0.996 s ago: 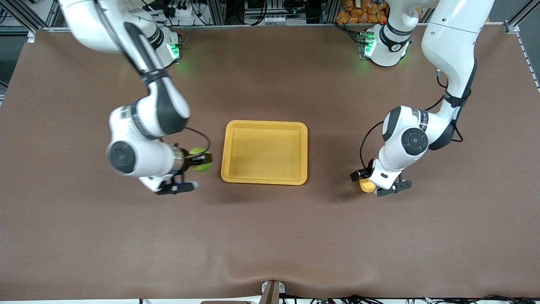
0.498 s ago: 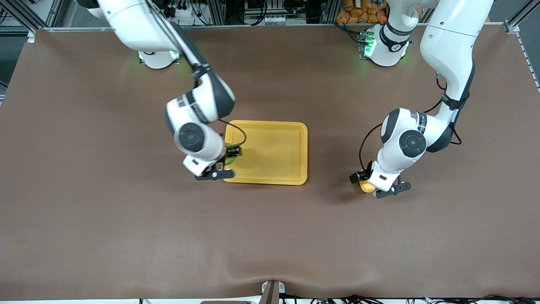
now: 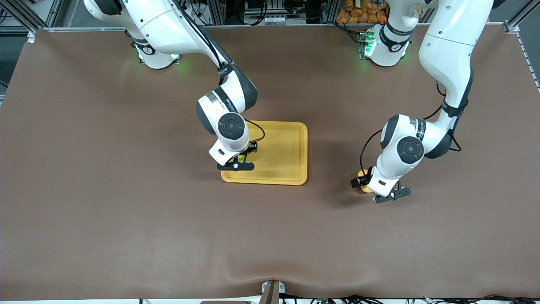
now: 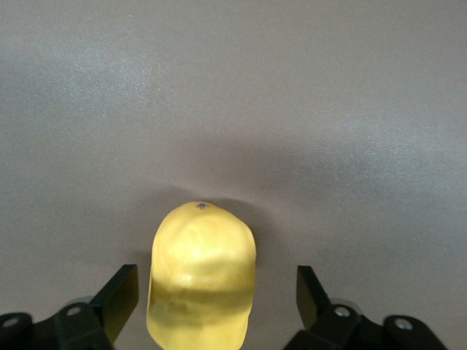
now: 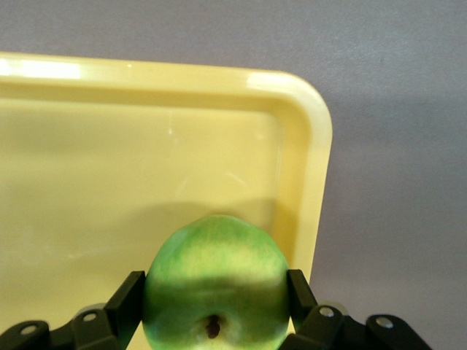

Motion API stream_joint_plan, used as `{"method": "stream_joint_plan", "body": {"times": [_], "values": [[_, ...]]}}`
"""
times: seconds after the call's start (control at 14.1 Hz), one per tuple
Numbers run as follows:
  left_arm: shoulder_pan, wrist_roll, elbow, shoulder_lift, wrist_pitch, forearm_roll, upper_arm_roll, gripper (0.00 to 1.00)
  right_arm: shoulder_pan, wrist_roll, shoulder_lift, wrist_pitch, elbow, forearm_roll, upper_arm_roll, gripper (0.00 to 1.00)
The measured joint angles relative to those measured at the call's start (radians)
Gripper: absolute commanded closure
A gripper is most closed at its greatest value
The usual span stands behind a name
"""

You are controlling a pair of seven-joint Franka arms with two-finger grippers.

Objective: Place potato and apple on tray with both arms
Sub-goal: 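Carry the apple with the right gripper and lower it onto the tray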

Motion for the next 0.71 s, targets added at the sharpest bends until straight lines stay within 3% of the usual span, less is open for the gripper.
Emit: {"method": "stream_joint_plan", "body": {"times": [0.14,0.28,0.43,0.71], "values": [[0.0,0.0,0.002,0.006,0.0,0.006,0.0,0.41,0.001,0.013,0.004,0.0,0.0,0.0,-0.001,0.45],[0.001,0.0,0.005,0.007,0.0,0.008,0.001,0.67,0.005,0.023,0.01,0.003,-0.001,0.0,0.0,0.0],[0.001,0.0,0.01,0.007,0.0,0.008,0.001,0.88,0.007,0.028,0.015,0.005,-0.002,0.0,0.001,0.0],[0.002,0.0,0.036,0.001,0.001,0.008,0.001,0.9,0.007,0.03,0.016,0.005,0.001,0.0,-0.002,0.0]]}}
